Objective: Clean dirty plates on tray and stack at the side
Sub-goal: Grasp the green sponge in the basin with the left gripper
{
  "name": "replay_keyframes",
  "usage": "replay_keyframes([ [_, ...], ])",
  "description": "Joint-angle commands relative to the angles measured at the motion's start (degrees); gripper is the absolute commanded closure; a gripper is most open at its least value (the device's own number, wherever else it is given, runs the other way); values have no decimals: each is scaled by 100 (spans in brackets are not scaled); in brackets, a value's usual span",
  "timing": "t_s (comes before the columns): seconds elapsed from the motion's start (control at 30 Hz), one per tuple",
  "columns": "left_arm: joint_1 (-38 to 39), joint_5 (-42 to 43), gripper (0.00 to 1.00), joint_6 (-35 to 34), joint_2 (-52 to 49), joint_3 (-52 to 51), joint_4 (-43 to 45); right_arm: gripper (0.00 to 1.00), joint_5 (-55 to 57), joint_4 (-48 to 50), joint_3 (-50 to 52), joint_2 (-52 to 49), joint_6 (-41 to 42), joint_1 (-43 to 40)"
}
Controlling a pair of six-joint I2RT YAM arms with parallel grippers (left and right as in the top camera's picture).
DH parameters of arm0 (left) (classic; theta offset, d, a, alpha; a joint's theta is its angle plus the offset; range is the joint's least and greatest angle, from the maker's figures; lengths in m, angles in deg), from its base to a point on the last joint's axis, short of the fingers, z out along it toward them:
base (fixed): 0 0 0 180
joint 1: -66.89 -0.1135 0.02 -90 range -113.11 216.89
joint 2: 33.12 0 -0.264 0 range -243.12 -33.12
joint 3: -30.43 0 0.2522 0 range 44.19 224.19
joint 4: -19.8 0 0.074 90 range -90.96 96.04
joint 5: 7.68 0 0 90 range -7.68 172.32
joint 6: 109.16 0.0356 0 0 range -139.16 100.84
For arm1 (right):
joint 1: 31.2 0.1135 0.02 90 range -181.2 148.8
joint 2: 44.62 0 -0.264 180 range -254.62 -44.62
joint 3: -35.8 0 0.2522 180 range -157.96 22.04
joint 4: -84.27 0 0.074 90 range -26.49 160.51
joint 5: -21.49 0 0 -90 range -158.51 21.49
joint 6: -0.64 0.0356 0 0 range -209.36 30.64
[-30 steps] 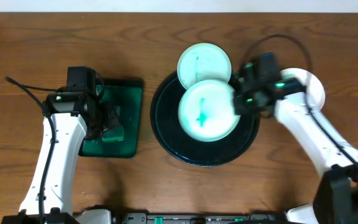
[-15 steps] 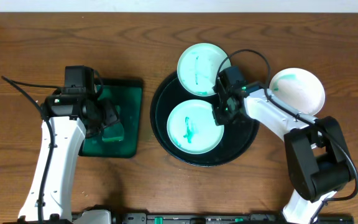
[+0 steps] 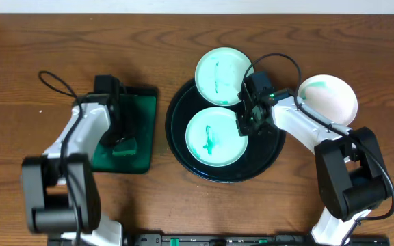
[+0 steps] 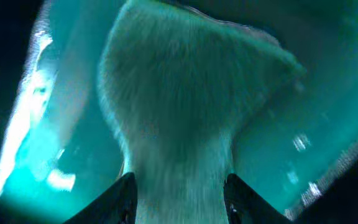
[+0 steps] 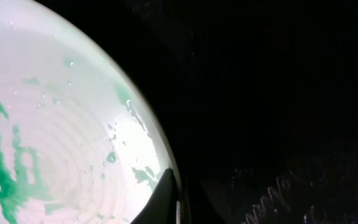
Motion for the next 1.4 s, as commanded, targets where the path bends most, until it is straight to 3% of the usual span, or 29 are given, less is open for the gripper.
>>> replay_keyframes([
  [0.0, 2, -201, 54, -50, -411, -66, 210, 99, 507, 15, 68, -136, 153, -109],
  [0.13, 2, -393, 61, -50, -678, -66, 437, 99, 505, 15, 66, -136, 153, -109],
  [0.17, 4, -389, 68, -50, -717, -66, 463, 99, 505, 13, 68, -136, 153, -109],
  [0.23, 4, -369, 93, -50, -754, -66, 442, 99, 505, 13, 68, -136, 153, -109],
  [0.53, -9, -372, 93, -52, -258, 190, -173, 99, 507, -9, 68, -136, 151, -109],
  [0.7, -7, -367, 93, -50, 702, 640, -728, 99, 507, -9, 68, -136, 153, -109],
  [1.03, -7, -374, 93, -57, 2430, 660, -894, 99, 507, -11, 68, -136, 153, -109],
  [1.37, -7, -374, 93, -52, 2664, 649, -881, 99, 507, -9, 68, -136, 153, -109],
])
